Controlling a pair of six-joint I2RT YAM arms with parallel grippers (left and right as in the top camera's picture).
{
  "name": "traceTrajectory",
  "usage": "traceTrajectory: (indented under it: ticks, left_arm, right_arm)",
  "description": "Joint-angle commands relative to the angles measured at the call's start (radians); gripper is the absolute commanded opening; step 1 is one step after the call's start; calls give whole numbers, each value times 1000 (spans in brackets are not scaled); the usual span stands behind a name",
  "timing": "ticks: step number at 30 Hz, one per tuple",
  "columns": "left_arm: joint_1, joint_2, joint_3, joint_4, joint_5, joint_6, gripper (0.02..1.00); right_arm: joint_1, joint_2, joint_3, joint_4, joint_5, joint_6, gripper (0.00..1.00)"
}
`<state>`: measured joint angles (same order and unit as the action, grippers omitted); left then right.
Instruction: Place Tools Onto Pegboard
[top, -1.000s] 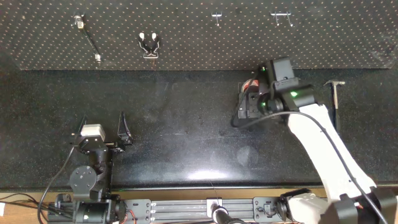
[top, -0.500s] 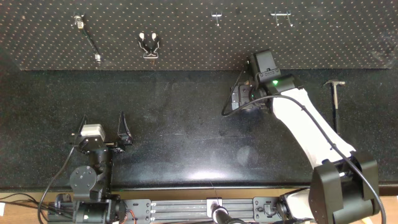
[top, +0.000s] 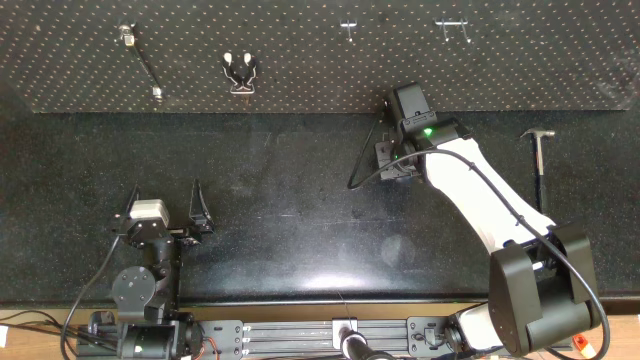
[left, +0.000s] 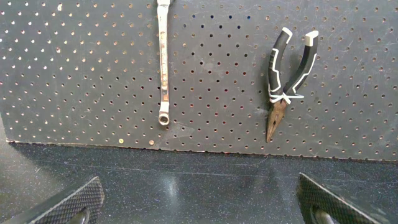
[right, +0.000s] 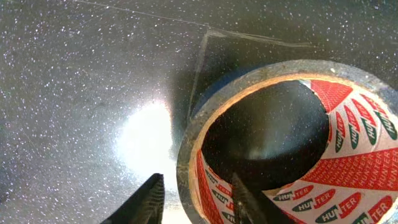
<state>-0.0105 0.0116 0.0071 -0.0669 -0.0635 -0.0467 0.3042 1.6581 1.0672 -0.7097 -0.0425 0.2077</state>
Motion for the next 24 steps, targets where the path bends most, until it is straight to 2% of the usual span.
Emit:
traceTrajectory:
  ticks: [1,4,7,11,15,19,24]
  left_arm:
    - [-5,-8,-2,-5,-15,-5,996]
    - [-5,-8,-2,-5,-15,-5,996]
    - [-5,-8,-2,-5,-15,-5,996]
    - [-5,-8,-2,-5,-15,-5,996]
    - [-5,-8,-2,-5,-15,-5,996]
    - [-5,-8,-2,-5,-15,-5,996]
    - [-5,-8,-2,-5,-15,-5,996]
  right_arm:
    - [7,10,20,1,9,-3,259]
    - [7,10,20,1,9,-3,130]
    - [7,10,20,1,9,-3,82]
    - [12,-23,20,1,-7,-3,75]
    - [65,-241,20,42,-6,-3,75]
    - [161,-491,20,274,-6,-31,75]
    - [210,-497,20,514,-6,-157,75]
